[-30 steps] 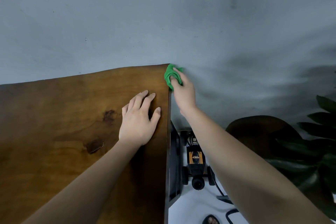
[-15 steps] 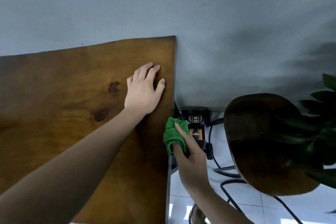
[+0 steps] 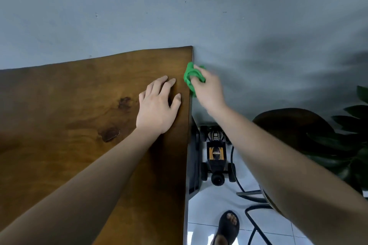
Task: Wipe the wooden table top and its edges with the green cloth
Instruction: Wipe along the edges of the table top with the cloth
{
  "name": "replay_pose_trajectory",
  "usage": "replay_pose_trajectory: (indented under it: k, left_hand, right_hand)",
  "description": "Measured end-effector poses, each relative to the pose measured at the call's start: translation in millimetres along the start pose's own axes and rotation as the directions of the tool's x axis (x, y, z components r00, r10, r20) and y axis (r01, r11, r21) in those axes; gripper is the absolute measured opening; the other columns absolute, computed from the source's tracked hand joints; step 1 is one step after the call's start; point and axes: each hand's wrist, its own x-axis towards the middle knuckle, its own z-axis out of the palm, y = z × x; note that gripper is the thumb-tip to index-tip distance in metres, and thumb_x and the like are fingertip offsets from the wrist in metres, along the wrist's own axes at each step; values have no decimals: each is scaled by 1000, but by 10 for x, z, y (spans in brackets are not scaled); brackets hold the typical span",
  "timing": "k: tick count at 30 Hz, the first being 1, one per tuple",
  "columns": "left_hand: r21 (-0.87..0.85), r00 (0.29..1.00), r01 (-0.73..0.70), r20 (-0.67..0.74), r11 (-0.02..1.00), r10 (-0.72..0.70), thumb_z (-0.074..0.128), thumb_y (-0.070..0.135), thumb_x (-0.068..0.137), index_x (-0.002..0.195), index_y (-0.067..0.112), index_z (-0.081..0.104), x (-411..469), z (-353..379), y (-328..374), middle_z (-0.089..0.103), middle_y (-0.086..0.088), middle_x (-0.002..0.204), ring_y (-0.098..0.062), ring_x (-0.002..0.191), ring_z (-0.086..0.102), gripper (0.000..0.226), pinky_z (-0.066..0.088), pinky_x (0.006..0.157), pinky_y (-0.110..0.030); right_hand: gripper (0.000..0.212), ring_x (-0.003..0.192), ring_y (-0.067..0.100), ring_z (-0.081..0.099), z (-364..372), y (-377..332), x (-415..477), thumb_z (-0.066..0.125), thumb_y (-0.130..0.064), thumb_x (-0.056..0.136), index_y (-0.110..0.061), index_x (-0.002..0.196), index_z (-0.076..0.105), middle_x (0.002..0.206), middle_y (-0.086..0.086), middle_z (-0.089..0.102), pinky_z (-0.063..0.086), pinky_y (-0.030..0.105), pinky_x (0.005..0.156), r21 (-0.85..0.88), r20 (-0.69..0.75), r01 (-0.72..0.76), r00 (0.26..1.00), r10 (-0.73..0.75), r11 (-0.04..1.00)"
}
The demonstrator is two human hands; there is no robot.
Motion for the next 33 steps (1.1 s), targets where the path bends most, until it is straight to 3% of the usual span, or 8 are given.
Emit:
replay_pose_trajectory:
  k: [2,8,13,17,20,23,29,33]
  left_hand:
    - [5,1000,4,2,1000,-4,42,55,112,160,32,49,2,2,0,45,5,167,-20,157,36,54,31,123,-51]
    - [-2,1000,4,-3,1000,-4,39,57,111,159,33,50,7,13,-3,45,5,166,-20,156,36,54,31,124,-52]
    - [-27,999,3,33,1000,-3,39,58,112,162,34,48,-1,-9,-14,42,5,170,-21,159,34,57,27,127,-52]
    - [-72,997,-51,61,996,56,45,54,112,163,29,49,-106,-158,-16,40,2,173,-23,161,33,57,26,129,-53]
    - [-103,991,-114,54,988,120,47,53,112,163,28,50,-366,-322,-31,44,2,172,-22,160,37,57,28,129,-53]
    - [-119,978,-180,86,976,191,48,53,111,163,28,50,-765,-473,-60,45,2,171,-23,159,38,56,30,129,-55]
    - [-148,930,-314,149,938,335,51,55,111,163,30,47,-1677,-640,-204,44,2,171,-24,158,39,59,32,126,-57]
    - [-162,896,-385,170,909,410,51,57,110,164,32,46,-2192,-645,-376,41,4,172,-22,160,35,60,29,128,-51]
  right_hand:
    - [46,126,21,71,8,-105,377,62,-21,108,-22,153,67,141,3,75,56,36,109,3,-24,-2,1000,2,1000]
    - [43,121,22,72,80,-224,692,66,-20,103,-18,146,73,132,2,77,52,24,93,-7,-117,-10,993,9,1000]
    - [48,128,25,70,79,-142,132,69,-21,104,-15,151,69,143,8,74,55,32,108,-45,-121,20,992,-25,999]
    - [49,120,20,72,87,10,-693,71,-23,105,-22,153,67,140,5,75,56,24,98,-30,-98,39,994,-41,999]
    - [48,100,-2,70,94,155,-1391,72,-23,106,-24,154,67,129,-6,74,48,1,82,29,-91,29,996,-26,999]
    - [48,94,-26,62,116,263,-2127,71,-25,106,-29,153,67,118,-21,66,45,-3,79,66,-109,-9,994,16,998]
    - [48,123,-12,64,182,389,-3546,69,-25,105,-36,152,68,136,-23,72,54,14,106,115,-147,-64,986,80,991]
    - [47,120,-2,71,245,482,-4283,68,-16,104,-37,146,73,126,-30,76,59,24,102,198,-187,-99,973,136,975]
